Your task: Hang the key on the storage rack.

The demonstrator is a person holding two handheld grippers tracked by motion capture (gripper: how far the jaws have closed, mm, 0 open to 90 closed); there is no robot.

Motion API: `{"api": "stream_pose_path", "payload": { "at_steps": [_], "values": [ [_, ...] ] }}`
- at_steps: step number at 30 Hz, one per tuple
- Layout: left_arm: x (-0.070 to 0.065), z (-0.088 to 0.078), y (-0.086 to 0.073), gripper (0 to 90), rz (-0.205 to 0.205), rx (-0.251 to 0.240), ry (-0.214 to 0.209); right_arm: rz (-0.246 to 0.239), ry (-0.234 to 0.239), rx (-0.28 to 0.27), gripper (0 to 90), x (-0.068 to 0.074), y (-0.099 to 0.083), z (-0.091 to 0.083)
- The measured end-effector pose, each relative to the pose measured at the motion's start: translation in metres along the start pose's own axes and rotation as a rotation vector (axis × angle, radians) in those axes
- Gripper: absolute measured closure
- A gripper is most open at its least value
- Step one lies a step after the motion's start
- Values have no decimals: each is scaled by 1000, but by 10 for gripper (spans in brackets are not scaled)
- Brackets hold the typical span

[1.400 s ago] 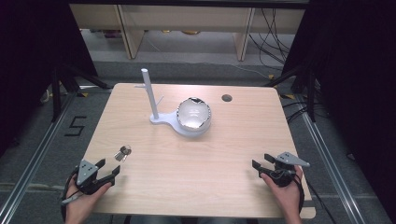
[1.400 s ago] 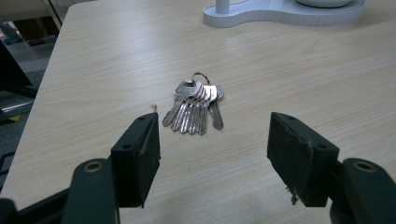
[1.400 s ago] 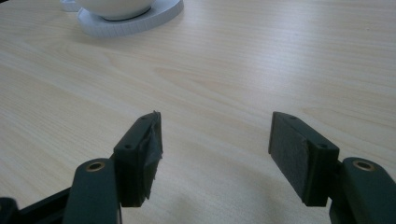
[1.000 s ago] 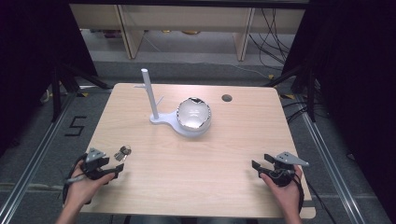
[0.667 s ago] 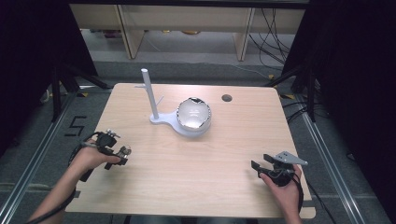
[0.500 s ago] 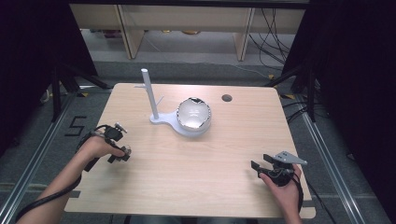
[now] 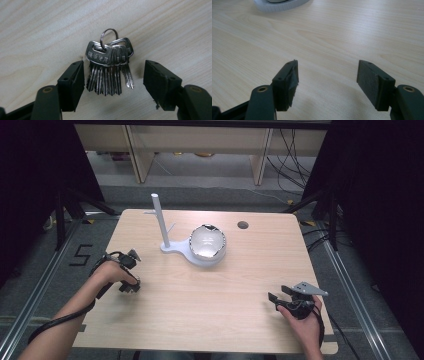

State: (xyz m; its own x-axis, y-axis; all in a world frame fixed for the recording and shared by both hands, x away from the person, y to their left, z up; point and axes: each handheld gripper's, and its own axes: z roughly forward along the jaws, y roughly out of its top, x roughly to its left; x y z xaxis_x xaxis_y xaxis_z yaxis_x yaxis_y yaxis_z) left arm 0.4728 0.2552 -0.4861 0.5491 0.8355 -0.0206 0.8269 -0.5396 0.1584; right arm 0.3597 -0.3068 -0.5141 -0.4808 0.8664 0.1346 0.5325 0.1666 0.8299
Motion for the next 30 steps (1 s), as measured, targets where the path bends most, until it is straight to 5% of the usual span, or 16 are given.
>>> {"api": "stream_pose_path", "payload": {
  "at_steps": [3, 4, 9, 10, 11, 15, 27, 30],
  "values": [
    [1, 0, 0, 406, -4, 10, 1, 1, 3, -2, 347, 0, 0, 0],
    [-3, 0, -1, 406, -48, 10, -4, 2, -6, 4, 348, 0, 0, -1],
    [-3, -3, -2, 601, -23, 22, 1, -4, -4, 5, 348, 1, 0, 0],
    [-4, -3, -3, 643, -32, 21, 2, -37, -11, 2, 348, -2, 1, 1],
    [-3, -3, -3, 681, 0, 18, 0, -37, -11, 2, 348, -2, 1, 1],
    [-8, -4, -6, 789, 18, 10, 0, -26, -1, 12, 348, 0, 1, 1],
    [-12, -4, -10, 733, 26, 7, 1, -26, 6, 25, 348, 0, 1, 1],
    [-13, -4, -12, 793, 30, 1, -2, -21, -1, 24, 348, 1, 1, 1]
  ]
}}
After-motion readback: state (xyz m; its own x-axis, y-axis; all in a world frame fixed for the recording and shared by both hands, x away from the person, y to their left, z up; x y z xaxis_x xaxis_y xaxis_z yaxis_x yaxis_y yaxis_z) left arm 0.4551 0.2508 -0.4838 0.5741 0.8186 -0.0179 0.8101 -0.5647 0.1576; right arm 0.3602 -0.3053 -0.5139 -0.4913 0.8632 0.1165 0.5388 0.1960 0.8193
